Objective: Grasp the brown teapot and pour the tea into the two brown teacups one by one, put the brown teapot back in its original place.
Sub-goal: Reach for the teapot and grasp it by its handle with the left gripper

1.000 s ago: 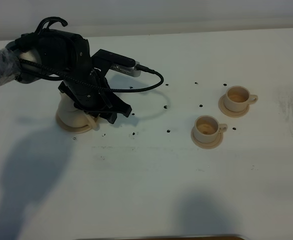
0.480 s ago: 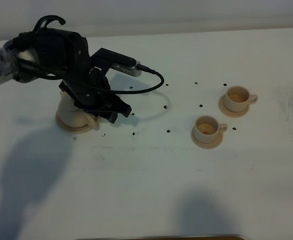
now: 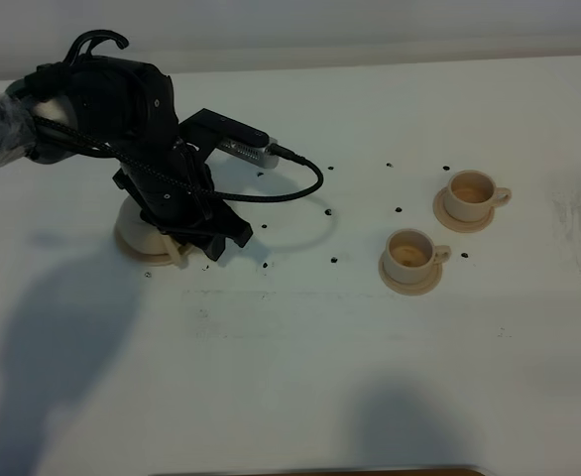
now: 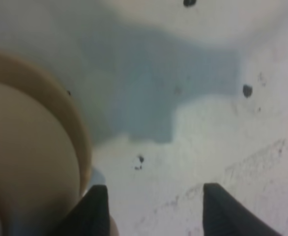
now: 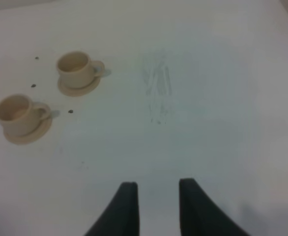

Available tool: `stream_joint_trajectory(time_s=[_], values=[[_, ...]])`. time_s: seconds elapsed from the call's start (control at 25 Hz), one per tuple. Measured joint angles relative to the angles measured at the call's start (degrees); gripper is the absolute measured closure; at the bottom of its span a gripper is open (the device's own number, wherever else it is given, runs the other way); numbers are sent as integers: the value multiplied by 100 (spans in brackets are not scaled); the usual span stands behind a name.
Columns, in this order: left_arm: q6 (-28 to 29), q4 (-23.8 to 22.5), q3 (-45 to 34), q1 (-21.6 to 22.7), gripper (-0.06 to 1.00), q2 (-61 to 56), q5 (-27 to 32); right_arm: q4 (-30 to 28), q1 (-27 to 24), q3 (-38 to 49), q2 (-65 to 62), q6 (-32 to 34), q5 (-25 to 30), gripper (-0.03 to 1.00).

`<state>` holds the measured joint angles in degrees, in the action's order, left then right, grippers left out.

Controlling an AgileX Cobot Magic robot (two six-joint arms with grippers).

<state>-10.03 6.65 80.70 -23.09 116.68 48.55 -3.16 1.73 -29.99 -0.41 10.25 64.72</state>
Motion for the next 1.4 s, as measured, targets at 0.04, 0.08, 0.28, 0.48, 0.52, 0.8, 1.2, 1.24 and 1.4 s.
stream_joint_trajectory(time_s=[0.04, 0.08, 0.28, 0.48, 0.52, 0.8, 1.2, 1.24, 1.4], values=[[-59, 0, 0, 6, 53, 0, 44, 0, 0, 0, 0, 0, 0, 75], [-126, 0, 0, 15, 53, 0, 105, 0, 0, 0, 0, 0, 0, 75], [-250, 27, 0, 91, 53, 0, 343, 0, 0, 0, 0, 0, 0, 75], [-457, 40, 0, 167, 53, -4, 582, 0, 0, 0, 0, 0, 0, 75], [-503, 40, 0, 174, 53, -4, 617, 0, 0, 0, 0, 0, 0, 75], [-889, 40, 0, 195, 53, -25, 708, 0, 0, 0, 0, 0, 0, 75], [-1493, 39, 0, 249, 53, -117, 1063, 0, 0, 0, 0, 0, 0, 75], [-1559, 39, 0, 249, 53, -117, 1086, 0, 0, 0, 0, 0, 0, 75], [-1695, 29, 0, 261, 53, -117, 1172, 0, 0, 0, 0, 0, 0, 75]])
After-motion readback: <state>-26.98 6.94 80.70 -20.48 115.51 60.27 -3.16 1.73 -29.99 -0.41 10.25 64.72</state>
